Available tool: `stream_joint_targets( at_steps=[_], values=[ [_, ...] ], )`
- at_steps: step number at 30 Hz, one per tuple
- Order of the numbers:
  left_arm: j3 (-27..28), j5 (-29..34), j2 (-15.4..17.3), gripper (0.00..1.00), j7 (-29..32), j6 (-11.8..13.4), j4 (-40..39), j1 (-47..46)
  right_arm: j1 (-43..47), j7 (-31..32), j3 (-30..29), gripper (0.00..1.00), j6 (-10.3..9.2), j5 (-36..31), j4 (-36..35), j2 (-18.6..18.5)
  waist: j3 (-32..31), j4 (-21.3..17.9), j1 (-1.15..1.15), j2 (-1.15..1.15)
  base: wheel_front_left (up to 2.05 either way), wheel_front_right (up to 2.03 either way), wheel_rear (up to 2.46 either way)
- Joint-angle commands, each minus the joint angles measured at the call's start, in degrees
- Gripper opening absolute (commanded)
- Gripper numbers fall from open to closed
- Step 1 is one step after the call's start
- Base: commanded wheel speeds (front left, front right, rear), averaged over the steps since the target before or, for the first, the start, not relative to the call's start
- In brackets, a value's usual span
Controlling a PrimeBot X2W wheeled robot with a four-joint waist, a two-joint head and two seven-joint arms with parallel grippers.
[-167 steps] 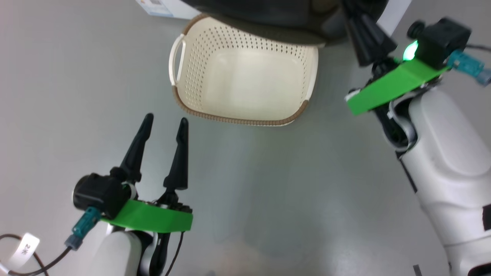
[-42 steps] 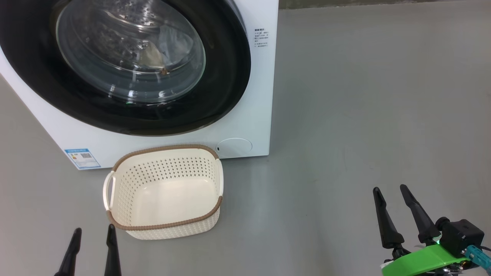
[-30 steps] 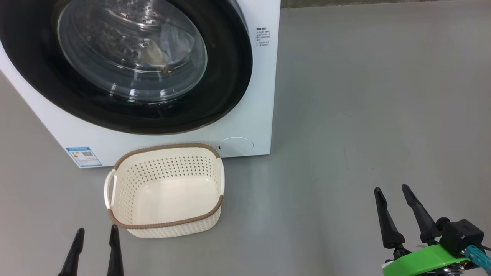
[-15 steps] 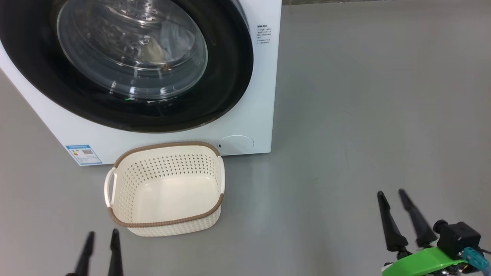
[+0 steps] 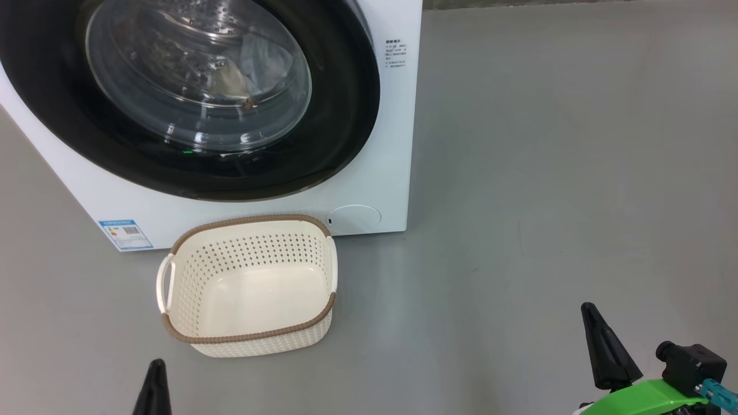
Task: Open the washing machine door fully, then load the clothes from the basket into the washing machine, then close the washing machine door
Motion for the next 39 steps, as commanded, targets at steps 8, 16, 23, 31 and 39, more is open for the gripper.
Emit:
stream_joint_targets(
  at_steps=[8,16,23,31,39],
  values=[
    [0.29,-7.02,1.21,0.0,1.32,-0.86,0.09,-2.48,-1.76,1.61,-0.57,0.0,-0.06,6.4,-0.93,0.01,-0.13,-0.11,-0.01,0.0,0.0,0.0,0.0],
    [0.33,-12.46,1.48,0.0,2.48,-1.28,1.04,-3.52,-2.1,2.97,-0.89,0.0,-0.08,11.36,-0.68,0.15,-0.27,-0.2,-0.01,0.0,0.0,0.0,0.0],
    [0.4,-17.14,1.69,0.0,3.51,-1.63,1.74,-4.37,-2.4,4.15,-1.16,0.0,-0.1,15.66,-0.47,0.28,-0.38,-0.27,-0.01,0.0,0.0,0.0,0.0],
    [0.51,-21.84,1.87,0.0,4.58,-1.98,2.46,-5.22,-2.7,5.34,-1.44,0.0,-0.12,19.99,-0.26,0.41,-0.5,-0.35,-0.01,0.0,0.0,0.0,0.0],
    [0.69,-27.84,2.08,0.0,5.98,-2.43,3.43,-6.34,-3.08,6.87,-1.79,0.0,-0.14,25.57,0.01,0.58,-0.65,-0.46,-0.01,0.0,0.0,0.0,0.0]
  ],
)
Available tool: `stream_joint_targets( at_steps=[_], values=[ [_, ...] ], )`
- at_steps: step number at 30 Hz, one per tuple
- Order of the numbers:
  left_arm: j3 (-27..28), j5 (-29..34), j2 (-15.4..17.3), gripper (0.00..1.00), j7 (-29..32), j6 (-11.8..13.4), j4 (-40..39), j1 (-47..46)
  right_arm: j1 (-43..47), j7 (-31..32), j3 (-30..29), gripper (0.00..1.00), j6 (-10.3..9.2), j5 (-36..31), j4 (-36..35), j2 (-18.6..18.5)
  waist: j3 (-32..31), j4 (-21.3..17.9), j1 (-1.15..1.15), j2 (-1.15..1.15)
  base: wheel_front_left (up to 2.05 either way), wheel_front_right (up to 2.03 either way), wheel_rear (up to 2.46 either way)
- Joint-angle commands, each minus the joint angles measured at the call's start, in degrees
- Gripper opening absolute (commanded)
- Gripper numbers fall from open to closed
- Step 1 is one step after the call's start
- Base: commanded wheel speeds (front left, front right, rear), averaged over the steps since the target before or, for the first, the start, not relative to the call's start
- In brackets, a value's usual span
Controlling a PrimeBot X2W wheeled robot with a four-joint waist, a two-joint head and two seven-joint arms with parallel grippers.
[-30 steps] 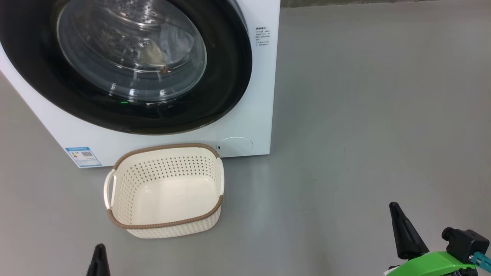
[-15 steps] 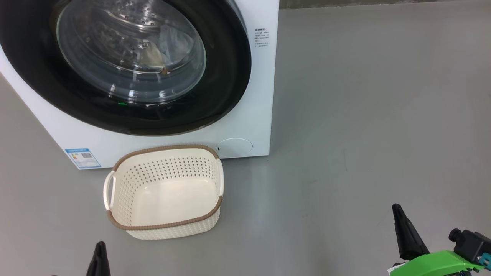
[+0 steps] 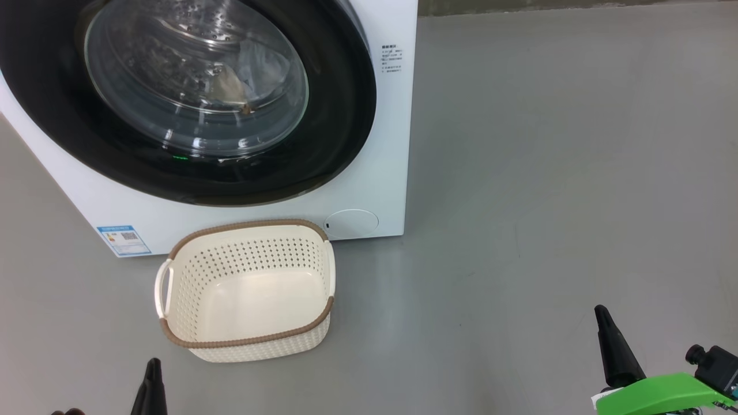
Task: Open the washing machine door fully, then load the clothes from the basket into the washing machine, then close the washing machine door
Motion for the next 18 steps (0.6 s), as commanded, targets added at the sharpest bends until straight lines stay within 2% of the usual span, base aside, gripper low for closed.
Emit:
stream_joint_targets(
  at_steps=[1,18],
  values=[
    [0.98,-2.91,1.15,0.0,0.71,-0.57,-0.56,-2.76,-2.51,0.61,0.2,0.0,-0.15,2.94,-1.11,-0.3,-0.06,-0.04,-0.01,0.0,0.0,0.0,0.0],
    [1.44,-14.12,1.46,0.0,3.46,-1.43,1.29,-4.89,-3.23,3.5,-0.46,0.0,-0.2,13.45,-0.6,0.02,-0.35,-0.23,-0.01,0.0,0.0,0.0,0.0]
  ],
)
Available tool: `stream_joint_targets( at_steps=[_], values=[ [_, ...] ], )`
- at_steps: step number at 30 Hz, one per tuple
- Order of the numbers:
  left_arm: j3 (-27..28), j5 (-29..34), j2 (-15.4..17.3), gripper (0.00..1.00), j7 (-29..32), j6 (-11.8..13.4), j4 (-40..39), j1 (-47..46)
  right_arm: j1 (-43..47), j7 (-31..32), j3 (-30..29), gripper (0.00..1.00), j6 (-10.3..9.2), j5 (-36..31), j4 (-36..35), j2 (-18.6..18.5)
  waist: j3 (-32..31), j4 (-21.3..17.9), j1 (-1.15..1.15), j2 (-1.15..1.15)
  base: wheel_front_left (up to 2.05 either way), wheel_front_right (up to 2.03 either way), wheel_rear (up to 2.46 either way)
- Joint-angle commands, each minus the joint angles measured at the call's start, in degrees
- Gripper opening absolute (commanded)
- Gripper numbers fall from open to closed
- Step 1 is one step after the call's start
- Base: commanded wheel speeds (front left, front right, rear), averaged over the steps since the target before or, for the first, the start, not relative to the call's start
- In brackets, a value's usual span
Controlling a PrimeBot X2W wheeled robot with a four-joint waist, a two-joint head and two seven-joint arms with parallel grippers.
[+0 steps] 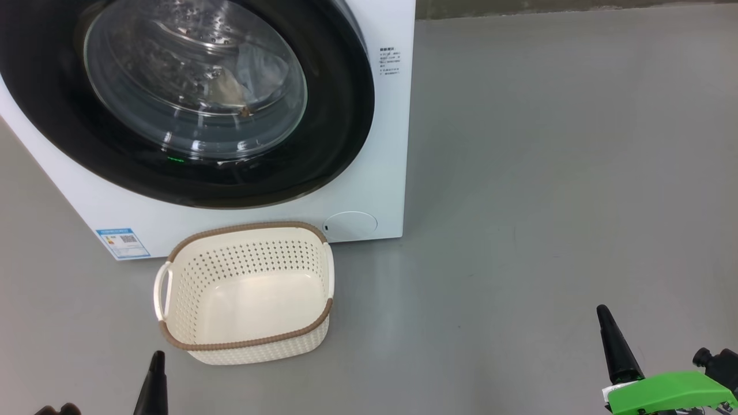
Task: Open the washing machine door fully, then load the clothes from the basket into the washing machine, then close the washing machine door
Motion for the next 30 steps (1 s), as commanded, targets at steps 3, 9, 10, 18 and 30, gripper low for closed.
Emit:
stream_joint_targets(
  at_steps=[3,9,10,18,30],
  values=[
    [1.37,-3.2,1.16,0.0,0.68,-0.57,-0.55,-2.76,-2.75,0.79,0.22,0.0,-0.2,3.01,-1.15,-0.15,-0.06,-0.04,-0.01,0.0,0.0,0.0,0.0],
    [1.56,-7.16,1.25,0.0,1.68,-0.87,0.11,-3.52,-3.0,1.82,-0.02,0.0,-0.22,6.75,-0.97,-0.04,-0.16,-0.1,-0.01,0.0,0.0,0.0,0.0],
    [1.59,-7.82,1.26,0.0,1.85,-0.92,0.22,-3.64,-3.05,1.99,-0.06,0.0,-0.22,7.37,-0.94,-0.02,-0.18,-0.12,-0.01,0.0,0.0,0.0,0.0],
    [1.87,-13.01,1.36,0.0,3.18,-1.32,1.1,-4.64,-3.38,3.34,-0.37,0.0,-0.24,12.28,-0.7,0.13,-0.31,-0.21,-0.01,0.0,0.0,0.0,0.0],
    [2.31,-20.84,1.49,0.0,5.22,-1.92,2.42,-6.15,-3.9,5.39,-0.85,0.0,-0.27,19.71,-0.34,0.36,-0.52,-0.34,-0.01,0.0,0.0,0.0,0.0]
  ],
)
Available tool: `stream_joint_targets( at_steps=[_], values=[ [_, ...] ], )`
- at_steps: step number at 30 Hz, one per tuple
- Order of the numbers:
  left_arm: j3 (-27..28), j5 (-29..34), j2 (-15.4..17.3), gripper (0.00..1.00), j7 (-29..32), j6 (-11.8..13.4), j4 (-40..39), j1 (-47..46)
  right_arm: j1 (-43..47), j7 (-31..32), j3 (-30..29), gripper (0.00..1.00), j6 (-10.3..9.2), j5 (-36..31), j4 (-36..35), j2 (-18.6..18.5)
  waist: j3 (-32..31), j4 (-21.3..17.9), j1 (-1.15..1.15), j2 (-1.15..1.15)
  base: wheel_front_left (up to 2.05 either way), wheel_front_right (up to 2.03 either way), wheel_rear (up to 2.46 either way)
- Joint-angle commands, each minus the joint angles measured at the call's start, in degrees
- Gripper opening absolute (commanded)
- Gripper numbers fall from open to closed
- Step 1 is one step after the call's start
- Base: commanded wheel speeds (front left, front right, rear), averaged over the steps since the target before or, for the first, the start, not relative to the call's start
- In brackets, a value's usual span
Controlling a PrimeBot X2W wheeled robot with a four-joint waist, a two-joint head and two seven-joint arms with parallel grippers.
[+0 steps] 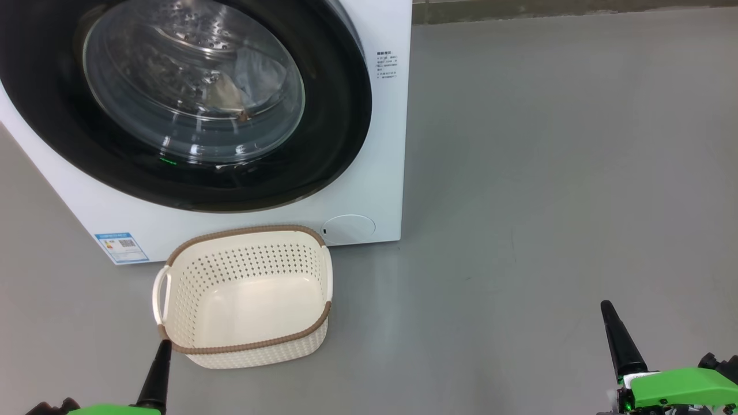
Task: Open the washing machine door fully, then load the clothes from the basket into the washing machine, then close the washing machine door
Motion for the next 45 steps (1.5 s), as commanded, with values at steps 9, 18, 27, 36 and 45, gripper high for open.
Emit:
stream_joint_targets(
  at_steps=[9,18,27,36,45],
  values=[
    [2.09,-7.14,1.15,0.0,2.09,-0.92,0.21,-3.83,-3.06,2.04,0.4,0.0,-0.29,7.01,-1.02,0.05,-0.17,-0.11,0.0,0.0,0.0,0.0,0.0],
    [2.45,-12.96,1.22,0.0,3.64,-1.37,1.21,-4.97,-3.44,3.57,0.05,0.0,-0.31,12.57,-0.75,0.22,-0.32,-0.21,0.0,0.0,0.0,0.0,0.0],
    [2.73,-16.4,1.23,0.0,4.62,-1.64,1.8,-5.65,-3.67,4.49,-0.17,0.0,-0.33,15.89,-0.59,0.33,-0.41,-0.27,0.0,0.0,0.0,0.0,0.0],
    [2.89,-16.27,1.11,0.0,4.75,-1.64,1.81,-5.67,-3.67,4.49,-0.17,0.0,-0.33,15.89,-0.58,0.33,-0.41,-0.27,0.0,0.0,0.0,0.0,0.0],
    [3.04,-16.14,1.0,0.0,4.87,-1.64,1.81,-5.68,-3.67,4.49,-0.18,0.0,-0.33,15.89,-0.58,0.33,-0.41,-0.27,0.0,0.0,0.0,0.0,0.0]
  ],
)
